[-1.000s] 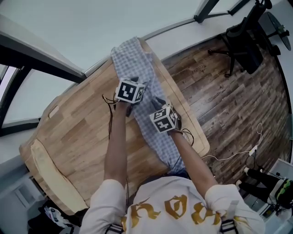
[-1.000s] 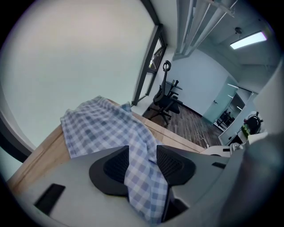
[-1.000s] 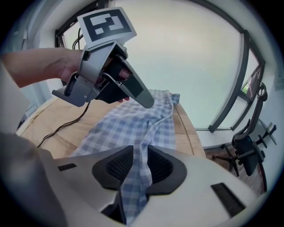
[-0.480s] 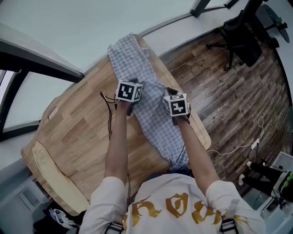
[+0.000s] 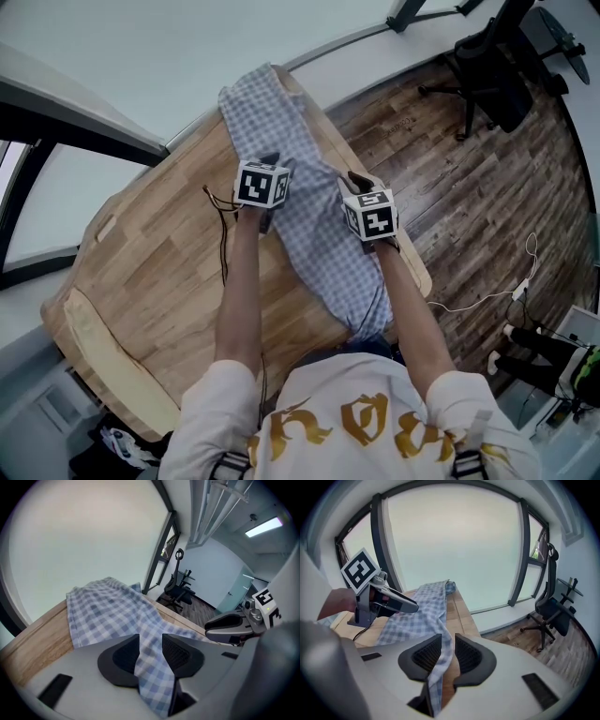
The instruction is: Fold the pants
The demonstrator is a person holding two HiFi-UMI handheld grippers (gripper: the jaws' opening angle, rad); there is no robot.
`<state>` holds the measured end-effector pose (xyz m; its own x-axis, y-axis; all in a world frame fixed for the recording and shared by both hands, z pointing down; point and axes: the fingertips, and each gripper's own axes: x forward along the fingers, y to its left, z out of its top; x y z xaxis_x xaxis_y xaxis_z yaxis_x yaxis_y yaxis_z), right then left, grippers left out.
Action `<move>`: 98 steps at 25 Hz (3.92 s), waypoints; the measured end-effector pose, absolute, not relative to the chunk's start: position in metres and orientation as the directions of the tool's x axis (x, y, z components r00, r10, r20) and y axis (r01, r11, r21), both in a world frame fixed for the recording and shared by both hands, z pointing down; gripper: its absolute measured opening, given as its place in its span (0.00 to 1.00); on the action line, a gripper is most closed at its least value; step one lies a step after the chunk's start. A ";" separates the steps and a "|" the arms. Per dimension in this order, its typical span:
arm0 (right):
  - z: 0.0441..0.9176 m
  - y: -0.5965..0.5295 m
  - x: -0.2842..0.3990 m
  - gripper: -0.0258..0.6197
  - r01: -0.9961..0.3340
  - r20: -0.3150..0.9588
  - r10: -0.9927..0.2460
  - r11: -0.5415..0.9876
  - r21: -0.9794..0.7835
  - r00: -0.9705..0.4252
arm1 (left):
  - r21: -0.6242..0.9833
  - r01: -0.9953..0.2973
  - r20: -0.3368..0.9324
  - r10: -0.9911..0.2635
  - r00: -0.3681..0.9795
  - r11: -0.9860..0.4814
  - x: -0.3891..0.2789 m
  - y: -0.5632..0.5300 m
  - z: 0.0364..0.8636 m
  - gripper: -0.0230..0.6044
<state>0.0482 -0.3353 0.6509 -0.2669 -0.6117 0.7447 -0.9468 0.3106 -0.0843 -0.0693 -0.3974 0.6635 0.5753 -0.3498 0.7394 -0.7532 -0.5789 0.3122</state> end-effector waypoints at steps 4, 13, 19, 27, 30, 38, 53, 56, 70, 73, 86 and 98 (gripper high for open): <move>0.644 -0.322 0.058 0.21 -0.952 0.732 -0.628 0.295 -0.089 -0.263 | 0.316 -0.757 0.712 -0.384 0.588 -0.573 -0.065 -0.394 0.661 0.31; 0.619 -0.286 0.069 0.08 -0.912 0.679 -0.623 0.368 -0.183 -0.388 | 0.239 -0.837 0.718 -0.491 0.493 -0.492 -0.068 -0.373 0.633 0.10; 0.585 -0.258 0.088 0.07 -0.848 0.601 -0.612 0.466 -0.252 -0.514 | 0.103 -0.894 0.717 -0.591 0.371 -0.437 -0.074 -0.319 0.583 0.10; 0.529 -0.159 0.096 0.08 -0.731 0.492 -0.577 0.650 -0.207 -0.652 | 0.041 -0.971 0.682 -0.704 0.200 -0.237 -0.091 -0.170 0.526 0.11; 0.515 -0.128 0.102 0.08 -0.715 0.451 -0.584 0.668 -0.204 -0.675 | 0.027 -0.982 0.677 -0.719 0.156 -0.188 -0.090 -0.112 0.517 0.11; 0.518 -0.051 0.101 0.08 -0.693 0.466 -0.550 0.686 -0.222 -0.693 | 0.074 -0.992 0.668 -0.733 0.125 -0.102 -0.085 -0.005 0.515 0.11; 0.599 0.066 0.115 0.08 -0.754 0.598 -0.525 0.619 -0.219 -0.605 | 0.171 -0.960 0.668 -0.689 0.280 -0.223 -0.039 0.073 0.583 0.11; 0.622 0.098 0.099 0.20 -0.730 0.622 -0.460 0.623 -0.283 -0.633 | 0.188 -0.949 0.687 -0.657 0.312 -0.254 -0.033 0.093 0.608 0.11; 0.698 0.137 0.067 0.19 -0.778 0.732 -0.369 0.526 -0.343 -0.572 | 0.229 -0.920 0.703 -0.600 0.382 -0.317 -0.025 0.135 0.643 0.11; 0.678 0.142 0.060 0.13 -0.745 0.708 -0.362 0.570 -0.347 -0.607 | 0.229 -0.915 0.700 -0.598 0.391 -0.331 -0.024 0.135 0.640 0.11; 0.601 0.156 0.142 0.12 -0.751 0.587 -0.486 0.534 -0.388 -0.648 | 0.250 -0.905 0.716 -0.563 0.412 -0.345 -0.005 0.144 0.650 0.11; 0.687 0.137 0.183 0.13 -0.832 0.761 -0.445 0.510 -0.219 -0.473 | 0.300 -0.874 0.756 -0.464 0.462 -0.382 0.025 0.153 0.676 0.11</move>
